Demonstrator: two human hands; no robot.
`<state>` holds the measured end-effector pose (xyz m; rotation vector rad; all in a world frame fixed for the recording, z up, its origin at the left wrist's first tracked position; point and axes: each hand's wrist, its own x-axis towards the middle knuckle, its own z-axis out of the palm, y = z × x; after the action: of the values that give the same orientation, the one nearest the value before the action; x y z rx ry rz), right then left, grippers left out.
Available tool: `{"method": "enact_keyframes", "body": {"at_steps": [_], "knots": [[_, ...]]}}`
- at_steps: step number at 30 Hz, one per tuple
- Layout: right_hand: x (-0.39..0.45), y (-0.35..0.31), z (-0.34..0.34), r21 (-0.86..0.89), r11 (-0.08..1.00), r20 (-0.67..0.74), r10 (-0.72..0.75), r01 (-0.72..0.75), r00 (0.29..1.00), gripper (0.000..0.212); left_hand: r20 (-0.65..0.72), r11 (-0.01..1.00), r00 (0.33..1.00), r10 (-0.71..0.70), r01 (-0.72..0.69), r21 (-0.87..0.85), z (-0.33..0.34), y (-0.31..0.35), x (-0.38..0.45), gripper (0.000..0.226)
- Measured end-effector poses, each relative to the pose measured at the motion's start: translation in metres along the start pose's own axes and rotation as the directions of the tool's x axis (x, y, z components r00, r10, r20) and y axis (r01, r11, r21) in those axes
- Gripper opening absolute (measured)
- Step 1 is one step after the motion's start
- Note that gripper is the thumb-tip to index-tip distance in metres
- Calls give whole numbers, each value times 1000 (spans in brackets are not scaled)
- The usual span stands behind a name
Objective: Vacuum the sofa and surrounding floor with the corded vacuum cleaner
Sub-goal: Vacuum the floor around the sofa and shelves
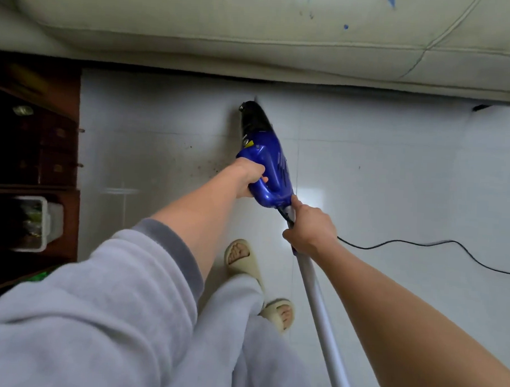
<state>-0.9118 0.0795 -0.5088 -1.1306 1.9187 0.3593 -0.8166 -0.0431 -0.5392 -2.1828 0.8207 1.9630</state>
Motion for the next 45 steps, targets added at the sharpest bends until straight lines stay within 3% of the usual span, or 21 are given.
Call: {"method": "enact_keyframes", "body": {"at_steps": [10, 19, 27, 37, 45], "knots": [[-21, 61, 36, 199, 973, -37, 130, -120, 991, 49, 88, 986, 994, 65, -77, 147, 71, -25, -9, 36], [-50, 102, 49, 132, 971, -58, 208, -199, 976, 47, 167, 987, 985, 35, -60, 152, 113, -53, -21, 36], [-34, 78, 36, 56, 987, -69, 156, -152, 985, 53, 120, 992, 989, 85, -96, 88, 96, -42, -7, 37], [5, 37, 12, 9, 999, -111, 41, -41, 993, 48, -4, 998, 999, 47, -46, 48, 51, -8, 15, 13], [14, 54, 4, -10, 997, -156, 71, -73, 985, 46, 39, 999, 998, 47, -48, 25, 72, 1, 18, 17]]}}
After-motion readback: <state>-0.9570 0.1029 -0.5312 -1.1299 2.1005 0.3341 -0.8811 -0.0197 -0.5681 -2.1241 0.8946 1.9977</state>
